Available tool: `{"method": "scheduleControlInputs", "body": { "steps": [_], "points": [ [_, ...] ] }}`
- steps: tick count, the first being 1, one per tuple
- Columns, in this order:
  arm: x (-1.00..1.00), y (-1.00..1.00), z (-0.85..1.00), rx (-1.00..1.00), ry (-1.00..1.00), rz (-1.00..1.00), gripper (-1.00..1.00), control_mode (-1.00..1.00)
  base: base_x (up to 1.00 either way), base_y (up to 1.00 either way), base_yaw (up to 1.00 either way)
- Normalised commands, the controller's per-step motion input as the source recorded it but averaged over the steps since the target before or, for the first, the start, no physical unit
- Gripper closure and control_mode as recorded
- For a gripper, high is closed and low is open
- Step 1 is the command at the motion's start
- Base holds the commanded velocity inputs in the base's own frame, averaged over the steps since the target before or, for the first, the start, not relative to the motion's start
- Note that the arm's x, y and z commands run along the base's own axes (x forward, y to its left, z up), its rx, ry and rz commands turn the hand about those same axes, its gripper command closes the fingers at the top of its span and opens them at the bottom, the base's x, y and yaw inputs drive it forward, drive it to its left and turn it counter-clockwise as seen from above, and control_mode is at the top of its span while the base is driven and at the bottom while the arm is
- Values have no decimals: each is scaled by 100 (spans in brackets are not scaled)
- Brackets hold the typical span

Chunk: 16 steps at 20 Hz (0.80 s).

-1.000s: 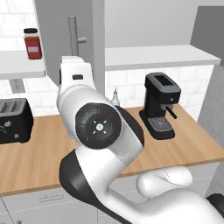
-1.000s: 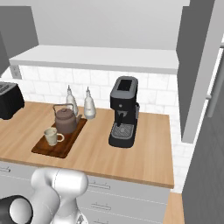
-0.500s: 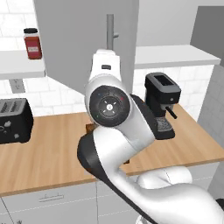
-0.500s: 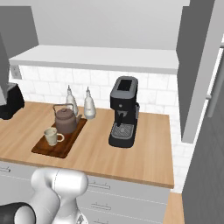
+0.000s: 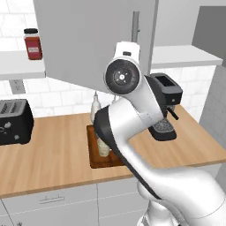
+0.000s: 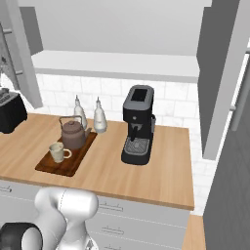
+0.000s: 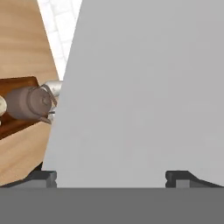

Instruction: Pick the kettle from the counter and place it on the tray. Then pick the mug from the cabinet and place it on the tray. Then close the cabinet doors.

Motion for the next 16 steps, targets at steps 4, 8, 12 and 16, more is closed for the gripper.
{"method": "scheduleControlInputs", "body": {
  "steps": [4,8,12,16],
  "points": [
    [80,-55,0,0,12,-8,-100,-100,0,0,0],
    [98,-44,-5,1,14,0,-100,-100,0,0,0],
    [100,-39,-14,3,13,7,-100,-100,0,0,0],
    [100,-29,-22,1,11,11,-100,-100,0,0,0]
  ]
}}
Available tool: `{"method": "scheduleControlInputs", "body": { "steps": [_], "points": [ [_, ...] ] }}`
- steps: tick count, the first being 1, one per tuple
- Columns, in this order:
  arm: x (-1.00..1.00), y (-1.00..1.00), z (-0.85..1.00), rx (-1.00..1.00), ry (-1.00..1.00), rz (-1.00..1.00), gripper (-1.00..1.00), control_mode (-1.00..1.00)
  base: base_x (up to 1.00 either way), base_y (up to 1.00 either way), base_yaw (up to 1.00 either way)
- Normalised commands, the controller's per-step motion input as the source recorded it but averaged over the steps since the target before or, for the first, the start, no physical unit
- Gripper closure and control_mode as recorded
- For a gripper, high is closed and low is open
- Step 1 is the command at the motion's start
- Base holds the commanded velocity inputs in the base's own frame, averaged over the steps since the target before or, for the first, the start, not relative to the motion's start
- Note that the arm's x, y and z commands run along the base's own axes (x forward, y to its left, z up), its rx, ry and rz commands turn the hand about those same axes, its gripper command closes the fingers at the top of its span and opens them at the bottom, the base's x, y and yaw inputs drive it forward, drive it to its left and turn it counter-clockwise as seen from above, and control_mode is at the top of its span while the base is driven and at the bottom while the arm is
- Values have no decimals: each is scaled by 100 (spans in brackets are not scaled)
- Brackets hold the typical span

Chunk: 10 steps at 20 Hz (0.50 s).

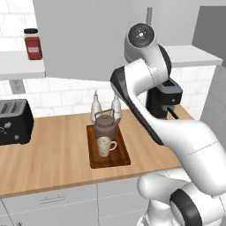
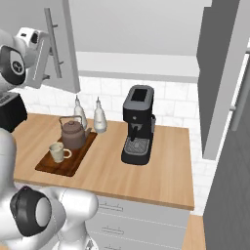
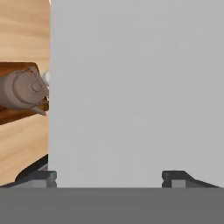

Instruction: Pick the kettle from the counter and place it on the tray. Then pick the mug from the cabinet and place it on the tray. Then close the cabinet doors.

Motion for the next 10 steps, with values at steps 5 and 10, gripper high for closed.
{"method": "scheduleControlInputs", "body": {
  "steps": [5,10],
  "points": [
    [96,-23,-29,0,11,14,-100,-100,0,0,0],
    [68,-6,-8,0,2,6,-100,-100,0,0,0]
  ]
}}
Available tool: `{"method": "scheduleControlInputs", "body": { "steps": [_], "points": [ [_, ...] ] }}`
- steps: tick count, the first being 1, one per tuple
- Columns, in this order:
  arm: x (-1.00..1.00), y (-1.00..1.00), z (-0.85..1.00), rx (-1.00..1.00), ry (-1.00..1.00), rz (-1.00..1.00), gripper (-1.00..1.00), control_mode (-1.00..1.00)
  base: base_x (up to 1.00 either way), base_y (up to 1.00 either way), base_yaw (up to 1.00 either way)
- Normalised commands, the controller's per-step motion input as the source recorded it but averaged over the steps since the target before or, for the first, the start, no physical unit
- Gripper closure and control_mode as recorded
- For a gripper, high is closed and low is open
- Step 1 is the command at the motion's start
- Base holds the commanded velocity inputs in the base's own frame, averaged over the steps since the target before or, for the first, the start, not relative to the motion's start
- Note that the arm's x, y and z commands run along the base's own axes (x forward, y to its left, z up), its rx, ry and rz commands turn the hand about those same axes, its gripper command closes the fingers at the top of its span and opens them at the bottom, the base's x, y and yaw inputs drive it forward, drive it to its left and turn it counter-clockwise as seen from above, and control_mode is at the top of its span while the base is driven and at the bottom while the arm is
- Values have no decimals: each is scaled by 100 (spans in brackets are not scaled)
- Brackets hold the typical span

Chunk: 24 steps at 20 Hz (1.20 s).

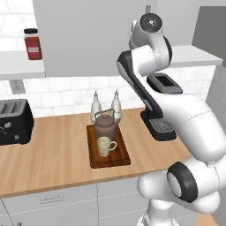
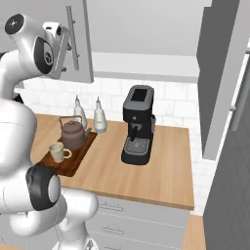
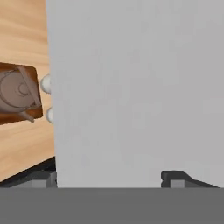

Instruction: Pick the kettle from the counter and place it on the tray. Then pick the mug from the cabinet and place it on the tray. Then close the cabinet doors.

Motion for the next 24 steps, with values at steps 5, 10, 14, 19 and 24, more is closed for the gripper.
{"method": "scheduleControlInputs", "body": {
  "steps": [5,10,14,19,24],
  "points": [
    [40,3,0,0,0,0,-100,-100,0,0,0],
    [29,15,-7,0,0,0,-100,-100,0,0,0],
    [43,14,-20,0,0,0,-100,-100,0,0,0],
    [45,14,-27,0,0,0,-100,-100,0,0,0],
    [17,16,-38,-5,-1,6,-100,-100,0,0,0]
  ]
}}
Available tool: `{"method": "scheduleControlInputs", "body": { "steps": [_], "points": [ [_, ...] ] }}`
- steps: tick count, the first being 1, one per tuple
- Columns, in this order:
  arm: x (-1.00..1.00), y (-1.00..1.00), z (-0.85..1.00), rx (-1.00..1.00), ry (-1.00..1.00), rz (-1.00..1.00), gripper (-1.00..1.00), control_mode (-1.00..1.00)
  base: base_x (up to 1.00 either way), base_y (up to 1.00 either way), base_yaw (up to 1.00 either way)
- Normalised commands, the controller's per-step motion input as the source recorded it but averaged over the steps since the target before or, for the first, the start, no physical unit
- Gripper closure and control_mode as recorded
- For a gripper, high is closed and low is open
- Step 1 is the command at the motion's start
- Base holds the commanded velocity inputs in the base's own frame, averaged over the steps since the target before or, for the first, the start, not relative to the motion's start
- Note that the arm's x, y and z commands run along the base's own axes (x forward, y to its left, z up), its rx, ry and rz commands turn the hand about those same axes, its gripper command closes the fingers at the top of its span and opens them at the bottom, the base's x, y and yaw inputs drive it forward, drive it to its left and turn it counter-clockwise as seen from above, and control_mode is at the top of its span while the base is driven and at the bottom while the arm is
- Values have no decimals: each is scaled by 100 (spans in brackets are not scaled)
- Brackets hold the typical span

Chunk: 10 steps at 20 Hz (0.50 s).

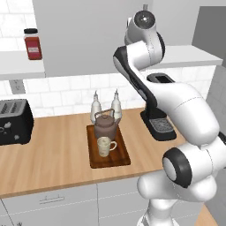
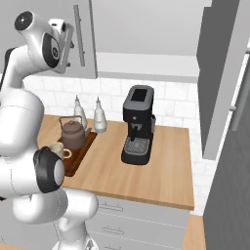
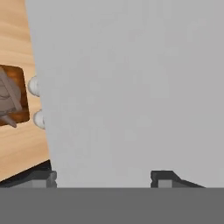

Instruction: Pick the kettle from the counter and place it on the tray. Then pick the mug from the cabinet and place it on the tray. Then close the cabinet doors.

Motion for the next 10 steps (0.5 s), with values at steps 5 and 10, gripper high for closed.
{"method": "scheduleControlInputs", "body": {
  "steps": [5,10],
  "points": [
    [-26,16,-17,-12,-4,6,-100,-100,0,0,0],
    [-60,4,0,-6,0,5,-100,-100,0,0,0]
  ]
}}
